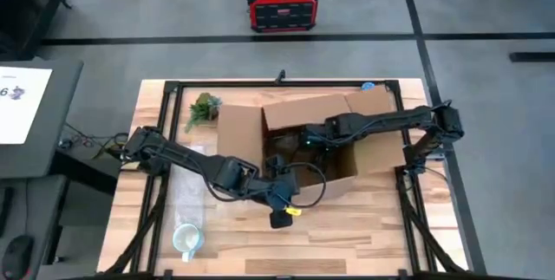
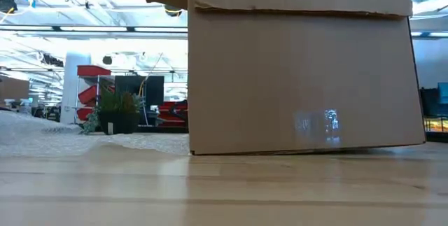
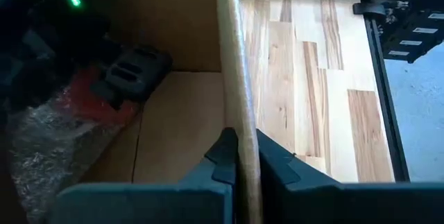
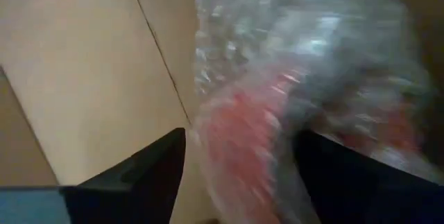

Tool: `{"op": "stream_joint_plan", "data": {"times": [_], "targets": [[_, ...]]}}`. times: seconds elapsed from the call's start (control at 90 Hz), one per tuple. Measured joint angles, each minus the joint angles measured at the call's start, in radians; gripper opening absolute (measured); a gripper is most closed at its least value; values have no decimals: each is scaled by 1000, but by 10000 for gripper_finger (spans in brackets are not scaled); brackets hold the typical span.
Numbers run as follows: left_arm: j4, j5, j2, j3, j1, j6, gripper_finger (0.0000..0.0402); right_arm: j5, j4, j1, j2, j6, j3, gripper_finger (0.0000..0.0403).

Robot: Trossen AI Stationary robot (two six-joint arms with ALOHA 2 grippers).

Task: Wrap mug
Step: Put the wrapped red mug into the cardboard box, then move the cardboard box to the top center of the table

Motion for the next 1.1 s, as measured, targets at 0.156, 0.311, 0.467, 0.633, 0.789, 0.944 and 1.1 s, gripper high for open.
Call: {"op": "stream_joint_plan", "data": {"times": [0.156, 0.311, 0.467, 0.633, 0.789, 0.944, 1.1], "targets": [[0, 12, 0, 0, -1, 6, 4, -3, -77, 6, -37, -1, 59, 255], [1, 14, 0, 0, 0, 10, 4, -4, -123, 5, -92, -11, 117, 255], [1, 6, 0, 0, 0, 8, 4, -14, -166, 5, -149, -36, 185, 255], [1, 3, 0, 0, 1, 9, 4, -22, -152, -1, -214, -55, 235, 255], [-1, 0, 0, 0, 2, 9, 4, -22, -123, -20, -256, -54, 246, 255], [-2, -3, 0, 0, 3, 9, 4, -22, -33, -37, -304, -50, 247, 255], [-11, -6, 0, 0, 3, 9, 4, -24, 41, -69, -346, -4, 248, 255]]}}
